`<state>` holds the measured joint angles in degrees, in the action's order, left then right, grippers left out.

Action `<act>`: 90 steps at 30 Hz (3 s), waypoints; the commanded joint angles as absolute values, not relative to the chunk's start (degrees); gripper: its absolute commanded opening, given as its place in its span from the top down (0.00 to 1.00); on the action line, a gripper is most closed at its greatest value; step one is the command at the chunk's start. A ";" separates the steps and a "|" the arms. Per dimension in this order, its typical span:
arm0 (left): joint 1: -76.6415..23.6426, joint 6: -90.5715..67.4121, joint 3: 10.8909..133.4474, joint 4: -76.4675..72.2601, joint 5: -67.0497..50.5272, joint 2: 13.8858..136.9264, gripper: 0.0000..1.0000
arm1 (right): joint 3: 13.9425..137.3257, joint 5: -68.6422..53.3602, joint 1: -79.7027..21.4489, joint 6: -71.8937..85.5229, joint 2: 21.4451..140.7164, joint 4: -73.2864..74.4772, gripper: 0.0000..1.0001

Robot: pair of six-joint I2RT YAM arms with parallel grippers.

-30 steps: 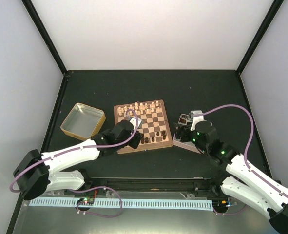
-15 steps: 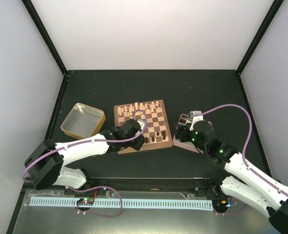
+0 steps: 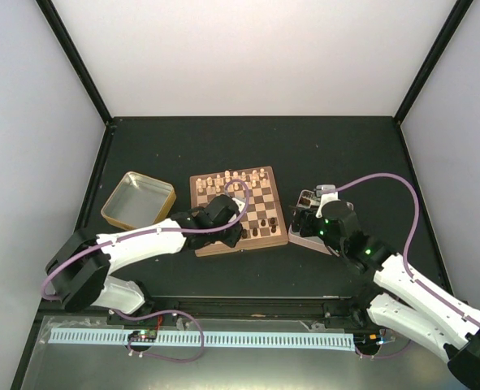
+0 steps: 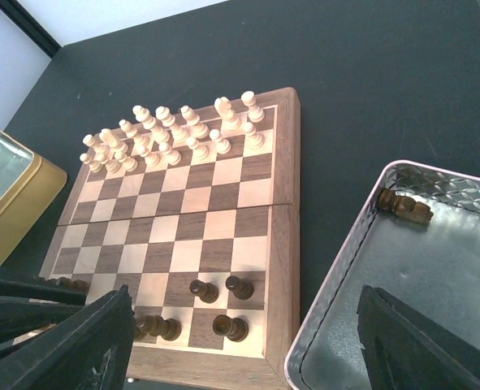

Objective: Set up the chess pieces on the board
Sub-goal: Place the chess piece on the chessboard, then pick up the chess piece from the storage box.

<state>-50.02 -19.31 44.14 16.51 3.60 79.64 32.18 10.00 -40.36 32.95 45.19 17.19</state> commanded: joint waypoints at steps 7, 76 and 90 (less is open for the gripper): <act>-50.36 -18.38 46.08 20.30 5.51 80.16 0.88 | 32.60 10.62 -40.03 32.83 46.04 16.05 0.25; -49.98 -20.04 48.08 22.57 6.81 62.44 0.45 | 40.22 16.71 -19.63 43.70 86.56 24.60 0.59; -50.01 -20.13 47.99 23.01 6.09 62.16 0.45 | 38.59 7.27 -19.42 38.68 83.05 18.99 0.54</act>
<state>-50.00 -19.73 47.07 22.68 7.20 62.94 39.46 11.07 -19.84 40.71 84.73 21.45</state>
